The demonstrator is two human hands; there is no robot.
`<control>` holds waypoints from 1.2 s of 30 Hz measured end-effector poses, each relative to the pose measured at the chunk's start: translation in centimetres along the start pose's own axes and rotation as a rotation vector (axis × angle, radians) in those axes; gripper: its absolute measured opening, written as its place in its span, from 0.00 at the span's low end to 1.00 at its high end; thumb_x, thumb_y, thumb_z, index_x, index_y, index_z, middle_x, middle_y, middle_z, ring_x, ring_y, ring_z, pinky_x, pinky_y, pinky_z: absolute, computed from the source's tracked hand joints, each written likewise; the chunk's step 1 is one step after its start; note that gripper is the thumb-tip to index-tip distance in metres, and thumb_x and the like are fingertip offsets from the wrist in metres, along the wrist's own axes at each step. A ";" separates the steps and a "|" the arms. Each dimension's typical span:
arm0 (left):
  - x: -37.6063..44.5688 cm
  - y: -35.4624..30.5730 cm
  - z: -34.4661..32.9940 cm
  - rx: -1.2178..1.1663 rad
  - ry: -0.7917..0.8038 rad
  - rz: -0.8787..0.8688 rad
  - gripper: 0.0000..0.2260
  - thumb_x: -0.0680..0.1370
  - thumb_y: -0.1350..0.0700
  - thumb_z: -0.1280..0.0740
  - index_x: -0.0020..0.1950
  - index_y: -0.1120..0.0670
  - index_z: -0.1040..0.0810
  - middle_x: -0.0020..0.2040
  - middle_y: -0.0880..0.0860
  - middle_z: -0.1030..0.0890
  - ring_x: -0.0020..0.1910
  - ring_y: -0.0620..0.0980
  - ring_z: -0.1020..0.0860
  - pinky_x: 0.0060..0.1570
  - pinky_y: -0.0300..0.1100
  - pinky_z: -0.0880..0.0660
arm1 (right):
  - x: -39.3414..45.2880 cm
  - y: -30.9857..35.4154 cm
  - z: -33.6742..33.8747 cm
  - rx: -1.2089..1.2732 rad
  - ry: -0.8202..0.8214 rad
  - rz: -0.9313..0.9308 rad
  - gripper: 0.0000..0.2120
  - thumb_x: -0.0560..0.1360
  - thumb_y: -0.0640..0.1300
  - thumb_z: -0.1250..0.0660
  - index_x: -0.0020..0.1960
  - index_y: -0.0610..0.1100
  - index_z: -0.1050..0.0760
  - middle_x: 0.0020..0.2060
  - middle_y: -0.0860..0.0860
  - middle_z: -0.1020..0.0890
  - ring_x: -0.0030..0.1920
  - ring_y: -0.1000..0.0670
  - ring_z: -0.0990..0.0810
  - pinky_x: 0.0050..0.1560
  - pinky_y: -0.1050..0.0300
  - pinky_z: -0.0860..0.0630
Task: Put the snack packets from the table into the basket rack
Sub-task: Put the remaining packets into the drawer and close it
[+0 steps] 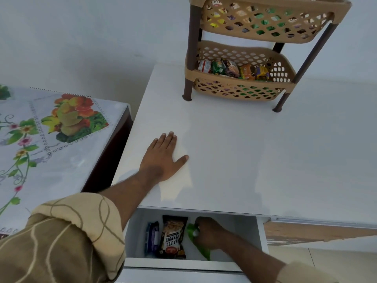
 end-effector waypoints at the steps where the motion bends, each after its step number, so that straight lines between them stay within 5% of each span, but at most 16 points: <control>1: 0.0 0.0 0.0 0.000 -0.003 0.002 0.40 0.76 0.29 0.58 0.81 0.52 0.53 0.81 0.48 0.55 0.80 0.47 0.56 0.78 0.46 0.57 | 1.1 -0.5 -0.4 0.069 -0.005 -0.053 0.21 0.74 0.49 0.32 0.61 0.38 0.28 0.56 0.43 0.23 0.54 0.46 0.24 0.40 0.60 0.31; 11: 0.3 0.3 0.2 -0.003 -0.038 0.012 0.40 0.76 0.29 0.54 0.81 0.51 0.50 0.81 0.45 0.52 0.80 0.45 0.54 0.78 0.46 0.54 | 4.9 -2.3 -3.8 0.516 0.014 -0.336 0.07 0.74 0.37 0.31 0.41 0.38 0.28 0.47 0.39 0.21 0.51 0.39 0.17 0.50 0.44 0.18; 17: 0.5 0.3 0.1 0.004 -0.043 0.019 0.39 0.76 0.29 0.54 0.81 0.51 0.49 0.81 0.45 0.51 0.80 0.45 0.53 0.78 0.46 0.54 | 5.3 -2.0 -3.2 0.431 -0.010 -0.271 0.08 0.73 0.41 0.31 0.38 0.40 0.26 0.45 0.40 0.20 0.53 0.40 0.17 0.37 0.56 0.22; 21: 0.3 0.3 0.2 -0.003 -0.058 0.016 0.39 0.76 0.29 0.53 0.81 0.51 0.47 0.81 0.46 0.49 0.80 0.46 0.52 0.78 0.46 0.53 | 4.3 -1.5 -1.4 0.173 -0.033 -0.180 0.18 0.74 0.50 0.32 0.56 0.38 0.22 0.58 0.40 0.20 0.59 0.43 0.21 0.45 0.61 0.31; 28: 0.1 0.2 0.2 -0.007 -0.002 0.013 0.39 0.76 0.29 0.55 0.81 0.52 0.51 0.81 0.47 0.52 0.80 0.46 0.54 0.78 0.47 0.54 | -1.0 0.8 1.0 -0.029 -0.024 -0.020 0.18 0.76 0.54 0.35 0.58 0.41 0.26 0.51 0.45 0.22 0.53 0.46 0.22 0.40 0.58 0.29; 31: -0.4 0.2 0.2 -0.004 0.027 0.012 0.38 0.78 0.31 0.55 0.81 0.52 0.52 0.82 0.48 0.53 0.80 0.47 0.55 0.78 0.46 0.56 | -4.9 2.6 2.5 -0.051 -0.111 0.132 0.24 0.76 0.55 0.35 0.67 0.43 0.28 0.60 0.46 0.21 0.58 0.46 0.22 0.53 0.56 0.24; 36: -1.9 -0.1 -0.1 -0.003 0.049 0.023 0.38 0.78 0.32 0.56 0.81 0.52 0.53 0.82 0.48 0.54 0.80 0.48 0.56 0.78 0.46 0.58 | -10.3 5.1 3.1 -0.047 -0.121 0.383 0.33 0.71 0.63 0.30 0.72 0.55 0.33 0.65 0.53 0.23 0.63 0.52 0.25 0.60 0.57 0.29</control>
Point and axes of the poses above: each hand's wrist, its own x-axis towards the middle knuckle, its own z-axis out of the back of the hand, y = z × x, the point moved 7 cm from there along x, towards the middle knuckle
